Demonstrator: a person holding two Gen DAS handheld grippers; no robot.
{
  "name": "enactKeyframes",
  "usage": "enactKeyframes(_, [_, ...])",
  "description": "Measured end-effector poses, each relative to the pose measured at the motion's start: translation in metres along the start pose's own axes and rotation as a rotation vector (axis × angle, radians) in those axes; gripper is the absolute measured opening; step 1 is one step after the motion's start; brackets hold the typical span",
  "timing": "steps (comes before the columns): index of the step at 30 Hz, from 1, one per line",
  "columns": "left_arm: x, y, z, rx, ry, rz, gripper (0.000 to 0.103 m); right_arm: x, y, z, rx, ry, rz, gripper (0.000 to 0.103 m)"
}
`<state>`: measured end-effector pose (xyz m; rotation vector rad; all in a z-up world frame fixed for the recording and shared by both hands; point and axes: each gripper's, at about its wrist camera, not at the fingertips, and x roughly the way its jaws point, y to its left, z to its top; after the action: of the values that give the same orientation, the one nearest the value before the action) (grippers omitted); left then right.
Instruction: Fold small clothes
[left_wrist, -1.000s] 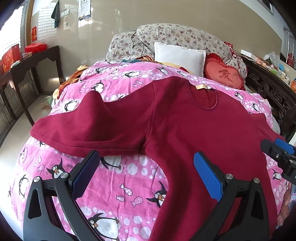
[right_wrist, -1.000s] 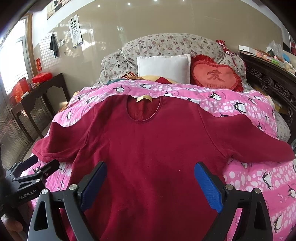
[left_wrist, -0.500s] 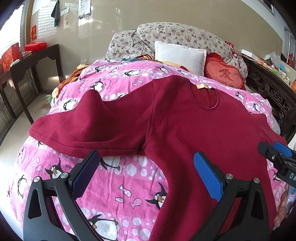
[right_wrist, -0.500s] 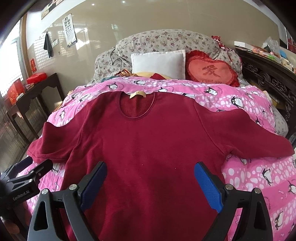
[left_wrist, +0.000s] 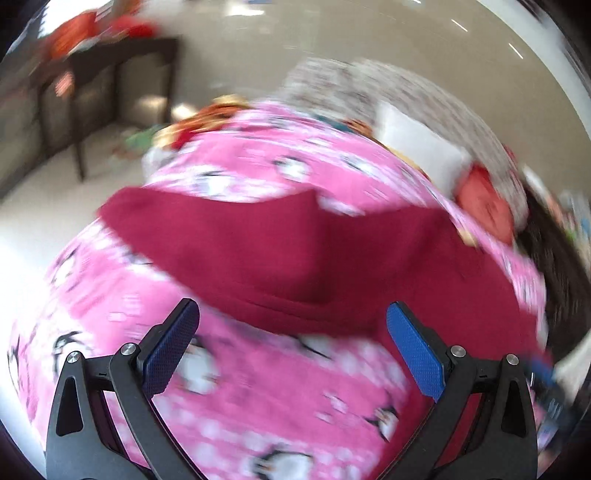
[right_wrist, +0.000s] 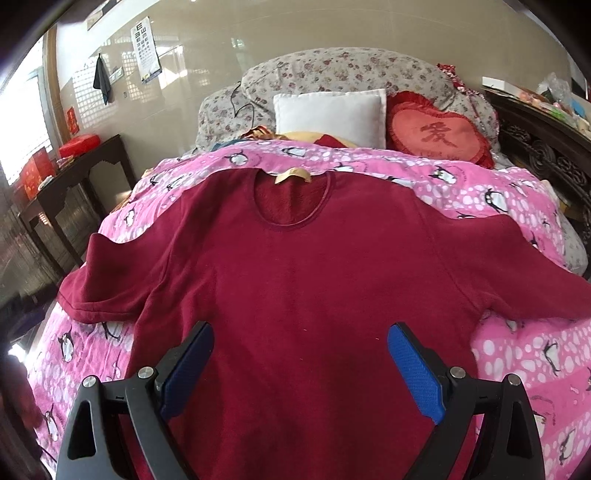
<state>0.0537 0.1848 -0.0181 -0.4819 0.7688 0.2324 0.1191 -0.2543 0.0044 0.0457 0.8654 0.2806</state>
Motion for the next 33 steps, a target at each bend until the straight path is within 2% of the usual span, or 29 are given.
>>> enactKeyframes(3, [0.012,0.058,0.016,-0.248,0.012,-0.019,0.101,0.007,0.006,0.002,-0.001,0.009,0.019,0.094])
enactKeyframes(4, [0.016,0.071,0.02,-0.298,0.03,-0.009,0.1,0.01,0.008,0.003,0.001,0.014,0.031,0.094])
enactKeyframes(5, [0.024,0.085,0.025,-0.342,0.048,-0.004,0.097,0.012,0.01,0.004,0.002,0.018,0.039,0.094])
enactKeyframes(8, [0.046,0.112,0.033,-0.439,0.059,0.018,0.097,0.019,0.016,0.006,-0.002,0.031,0.059,0.094])
enactKeyframes(10, [0.059,0.13,0.035,-0.51,0.061,0.005,0.097,0.022,0.019,0.006,-0.012,0.039,0.064,0.094])
enactKeyframes(12, [0.069,0.136,0.037,-0.557,0.064,0.011,0.097,0.026,0.022,0.007,-0.018,0.047,0.068,0.094])
enactKeyframes(14, [0.072,0.126,0.046,-0.503,0.043,0.038,0.096,0.032,0.022,0.008,-0.015,0.056,0.074,0.094])
enactKeyframes(15, [0.075,0.121,0.049,-0.48,0.037,0.03,0.085,0.034,0.021,0.008,-0.013,0.06,0.077,0.094])
enactKeyframes(16, [0.078,0.118,0.053,-0.464,0.028,0.005,0.069,0.036,0.021,0.009,-0.008,0.063,0.079,0.094])
enactKeyframes(17, [0.083,0.119,0.055,-0.458,0.031,-0.022,0.025,0.037,0.02,0.009,-0.003,0.063,0.08,0.094])
enactKeyframes(18, [0.093,0.117,0.06,-0.448,0.075,-0.045,0.014,0.039,0.018,0.01,0.004,0.067,0.083,0.094])
enactKeyframes(19, [0.097,0.115,0.062,-0.436,0.102,-0.043,0.012,0.039,0.017,0.01,0.007,0.07,0.087,0.094])
enactKeyframes(20, [0.093,0.11,0.065,-0.418,0.092,-0.033,0.012,0.038,0.015,0.01,0.011,0.072,0.093,0.094])
enactKeyframes(22, [0.066,0.087,0.073,-0.343,0.01,-0.039,0.011,0.034,0.009,0.012,0.01,0.061,0.088,0.094])
enactKeyframes(24, [0.03,0.052,0.083,-0.264,-0.072,-0.131,0.011,0.031,0.003,0.014,0.009,0.051,0.072,0.094])
enactKeyframes(27, [-0.011,-0.017,0.09,-0.127,-0.121,-0.292,0.011,0.026,-0.016,0.02,0.029,0.039,0.047,0.094])
enactKeyframes(29, [-0.026,-0.067,0.085,-0.021,-0.135,-0.359,0.011,0.021,-0.03,0.023,0.054,0.024,0.033,0.094])
enactKeyframes(33, [-0.02,-0.172,0.042,0.174,-0.044,-0.496,0.011,0.013,-0.066,0.026,0.125,0.005,0.008,0.094])
